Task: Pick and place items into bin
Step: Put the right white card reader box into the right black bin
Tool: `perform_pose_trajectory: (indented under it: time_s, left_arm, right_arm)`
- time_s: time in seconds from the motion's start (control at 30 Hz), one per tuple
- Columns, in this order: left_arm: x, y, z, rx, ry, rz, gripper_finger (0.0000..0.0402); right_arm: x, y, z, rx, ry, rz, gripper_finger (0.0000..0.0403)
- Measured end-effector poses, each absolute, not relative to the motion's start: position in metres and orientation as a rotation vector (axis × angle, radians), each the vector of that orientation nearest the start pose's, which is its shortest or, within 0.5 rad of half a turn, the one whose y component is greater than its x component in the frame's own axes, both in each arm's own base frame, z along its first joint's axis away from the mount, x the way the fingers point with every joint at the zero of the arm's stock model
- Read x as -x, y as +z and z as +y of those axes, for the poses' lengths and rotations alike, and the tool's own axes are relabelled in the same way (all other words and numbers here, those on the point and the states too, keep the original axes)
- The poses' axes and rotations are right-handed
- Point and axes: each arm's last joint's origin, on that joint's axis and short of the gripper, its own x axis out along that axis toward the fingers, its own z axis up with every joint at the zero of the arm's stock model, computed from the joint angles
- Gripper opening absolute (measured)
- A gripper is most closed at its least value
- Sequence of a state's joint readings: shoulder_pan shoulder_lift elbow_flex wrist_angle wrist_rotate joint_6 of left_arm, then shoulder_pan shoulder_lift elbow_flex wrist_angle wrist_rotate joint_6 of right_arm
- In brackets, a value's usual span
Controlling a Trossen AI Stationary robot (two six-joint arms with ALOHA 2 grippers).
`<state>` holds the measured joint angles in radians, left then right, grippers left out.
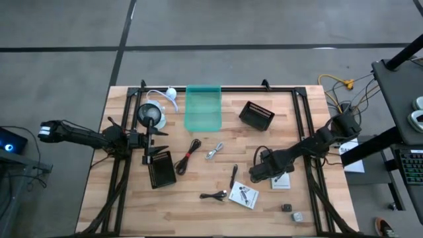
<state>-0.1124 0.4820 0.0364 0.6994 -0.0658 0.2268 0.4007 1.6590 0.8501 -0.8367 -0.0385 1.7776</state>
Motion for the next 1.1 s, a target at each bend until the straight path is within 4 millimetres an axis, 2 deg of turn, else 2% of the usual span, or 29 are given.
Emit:
perform_pose_trajectory:
  time_s: [0.5, 0.9, 1.1]
  left_arm:
    - [-0.1261, 0.1985, -0.0123, -0.203, -0.018, -0.255, 0.0196]
    - [-0.1261, 0.1985, -0.0124, -0.202, -0.018, -0.255, 0.0196]
    - [-0.1261, 0.1985, -0.0123, -0.202, -0.018, -0.255, 0.0196]
  right_arm:
    - [-0.2296, 0.1354, 0.1001, -1.031, -1.016, 1.427, 0.0112]
    - [-0.23, 0.1359, 0.1024, -1.051, -0.952, 1.494, 0.0015]
    - [-0.2323, 0.1417, 0.1048, -1.072, -0.907, 1.52, 0.001]
